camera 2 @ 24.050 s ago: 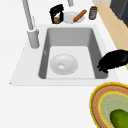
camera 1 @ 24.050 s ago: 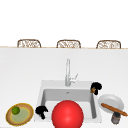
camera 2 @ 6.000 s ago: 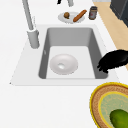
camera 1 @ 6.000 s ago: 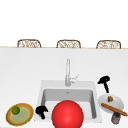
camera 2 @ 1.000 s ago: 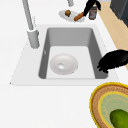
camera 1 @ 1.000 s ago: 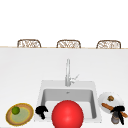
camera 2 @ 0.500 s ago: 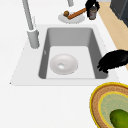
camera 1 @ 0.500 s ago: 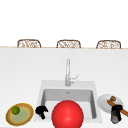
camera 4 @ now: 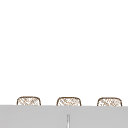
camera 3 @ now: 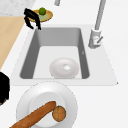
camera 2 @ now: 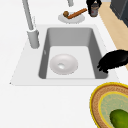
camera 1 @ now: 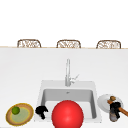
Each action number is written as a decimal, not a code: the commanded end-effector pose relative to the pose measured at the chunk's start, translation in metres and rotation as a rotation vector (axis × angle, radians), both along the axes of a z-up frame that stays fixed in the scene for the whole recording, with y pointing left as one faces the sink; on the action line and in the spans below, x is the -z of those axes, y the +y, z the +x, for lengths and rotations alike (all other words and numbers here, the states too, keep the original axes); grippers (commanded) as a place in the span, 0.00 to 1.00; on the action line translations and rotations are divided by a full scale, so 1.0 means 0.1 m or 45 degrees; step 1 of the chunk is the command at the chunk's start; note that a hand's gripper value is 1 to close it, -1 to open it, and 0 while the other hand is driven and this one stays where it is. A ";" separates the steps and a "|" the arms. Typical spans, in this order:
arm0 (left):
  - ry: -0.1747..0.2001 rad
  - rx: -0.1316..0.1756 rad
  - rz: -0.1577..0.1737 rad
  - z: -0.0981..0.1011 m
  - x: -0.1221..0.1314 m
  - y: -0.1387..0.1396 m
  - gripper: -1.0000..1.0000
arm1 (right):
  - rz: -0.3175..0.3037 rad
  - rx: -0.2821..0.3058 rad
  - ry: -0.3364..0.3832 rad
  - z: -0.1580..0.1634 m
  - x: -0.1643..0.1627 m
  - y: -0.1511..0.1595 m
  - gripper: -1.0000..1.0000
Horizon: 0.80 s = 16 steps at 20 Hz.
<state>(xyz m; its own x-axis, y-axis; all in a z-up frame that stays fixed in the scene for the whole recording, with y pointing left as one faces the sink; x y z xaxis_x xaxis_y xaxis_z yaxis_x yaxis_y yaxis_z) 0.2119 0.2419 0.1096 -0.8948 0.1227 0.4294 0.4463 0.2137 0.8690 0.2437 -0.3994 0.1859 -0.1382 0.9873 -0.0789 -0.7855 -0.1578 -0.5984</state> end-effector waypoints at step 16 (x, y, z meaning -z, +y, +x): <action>0.000 0.000 0.000 0.00 0.00 0.00 0.50 | 0.004 0.006 0.020 0.01 -1.00 1.15 1.00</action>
<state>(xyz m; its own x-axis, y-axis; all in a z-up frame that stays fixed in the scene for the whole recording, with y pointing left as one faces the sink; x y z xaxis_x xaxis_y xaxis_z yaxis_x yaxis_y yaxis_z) 0.2119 0.2419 0.1096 -0.8948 0.1227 0.4294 0.4463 0.2137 0.8690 0.2430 -0.3075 0.2784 -0.1333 0.9861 -0.0991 -0.7867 -0.1661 -0.5946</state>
